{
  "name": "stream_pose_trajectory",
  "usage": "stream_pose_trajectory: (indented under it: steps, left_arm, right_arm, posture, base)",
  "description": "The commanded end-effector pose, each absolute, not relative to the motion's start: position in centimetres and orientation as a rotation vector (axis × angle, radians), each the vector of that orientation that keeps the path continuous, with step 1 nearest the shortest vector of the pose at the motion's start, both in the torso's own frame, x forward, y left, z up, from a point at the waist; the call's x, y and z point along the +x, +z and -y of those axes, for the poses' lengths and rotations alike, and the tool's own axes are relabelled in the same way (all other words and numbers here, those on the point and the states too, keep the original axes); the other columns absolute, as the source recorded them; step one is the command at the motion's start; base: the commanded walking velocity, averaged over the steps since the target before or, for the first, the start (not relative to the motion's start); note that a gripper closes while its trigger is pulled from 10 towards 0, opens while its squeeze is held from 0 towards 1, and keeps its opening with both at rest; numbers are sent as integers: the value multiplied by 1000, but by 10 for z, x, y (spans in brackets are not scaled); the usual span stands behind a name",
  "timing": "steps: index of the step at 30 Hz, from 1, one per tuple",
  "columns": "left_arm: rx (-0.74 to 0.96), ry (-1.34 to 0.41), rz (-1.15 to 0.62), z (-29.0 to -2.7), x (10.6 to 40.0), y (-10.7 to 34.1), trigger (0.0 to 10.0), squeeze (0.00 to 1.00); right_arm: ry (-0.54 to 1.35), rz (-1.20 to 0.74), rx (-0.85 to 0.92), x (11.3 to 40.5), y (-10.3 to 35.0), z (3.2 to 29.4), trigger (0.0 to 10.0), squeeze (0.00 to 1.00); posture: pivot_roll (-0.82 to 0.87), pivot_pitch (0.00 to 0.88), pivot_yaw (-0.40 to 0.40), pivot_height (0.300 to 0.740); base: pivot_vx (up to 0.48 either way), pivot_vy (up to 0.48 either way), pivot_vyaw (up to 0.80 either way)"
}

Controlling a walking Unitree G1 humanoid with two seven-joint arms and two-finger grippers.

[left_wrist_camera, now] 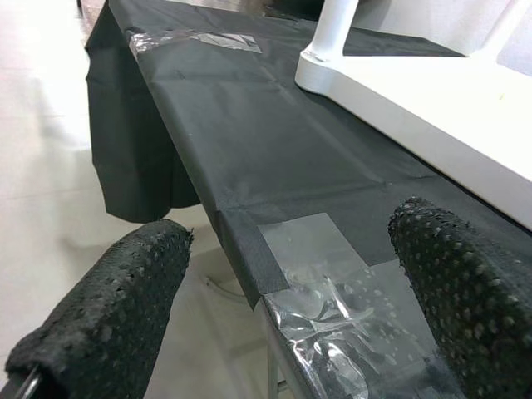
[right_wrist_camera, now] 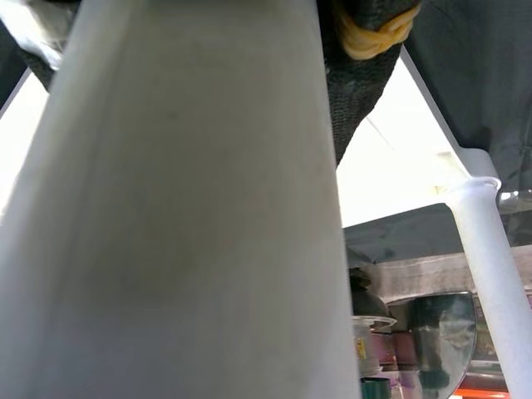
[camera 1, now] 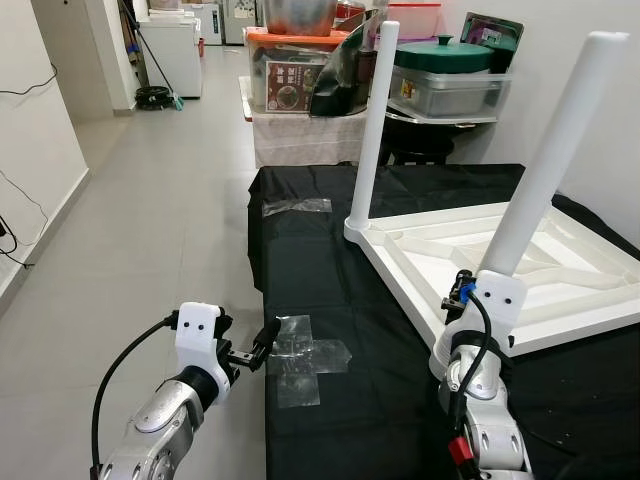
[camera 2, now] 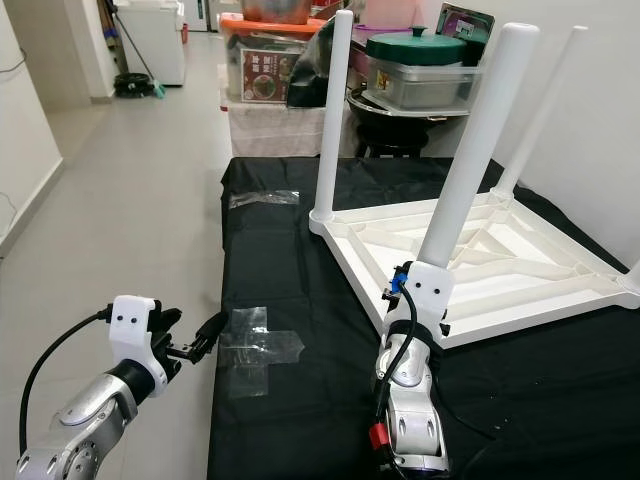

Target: Building children table

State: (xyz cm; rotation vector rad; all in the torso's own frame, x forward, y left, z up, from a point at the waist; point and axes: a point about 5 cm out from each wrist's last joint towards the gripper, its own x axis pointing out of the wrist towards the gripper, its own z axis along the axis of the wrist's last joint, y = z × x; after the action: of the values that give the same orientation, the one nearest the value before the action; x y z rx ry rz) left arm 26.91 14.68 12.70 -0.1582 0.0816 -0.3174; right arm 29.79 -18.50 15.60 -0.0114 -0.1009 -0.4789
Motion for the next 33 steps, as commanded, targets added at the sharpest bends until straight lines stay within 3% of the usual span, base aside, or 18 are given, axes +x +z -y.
stream_pose_trajectory:
  steps: [1, 33]
  left_arm:
    - [-147, -328, -80, -146, 270, 128, 10000, 0]
    - [-145, -334, -83, -145, 271, 127, 10000, 0]
  right_arm:
    - [-500, 109, -26, 296, 157, 191, 10000, 0]
    - [-504, 121, 13, 298, 163, 194, 10000, 0]
  posture:
    - [63, 0, -38, 740]
    - [61, 0, -37, 740]
  base:
    - [0, 0, 0]
    - [0, 0, 0]
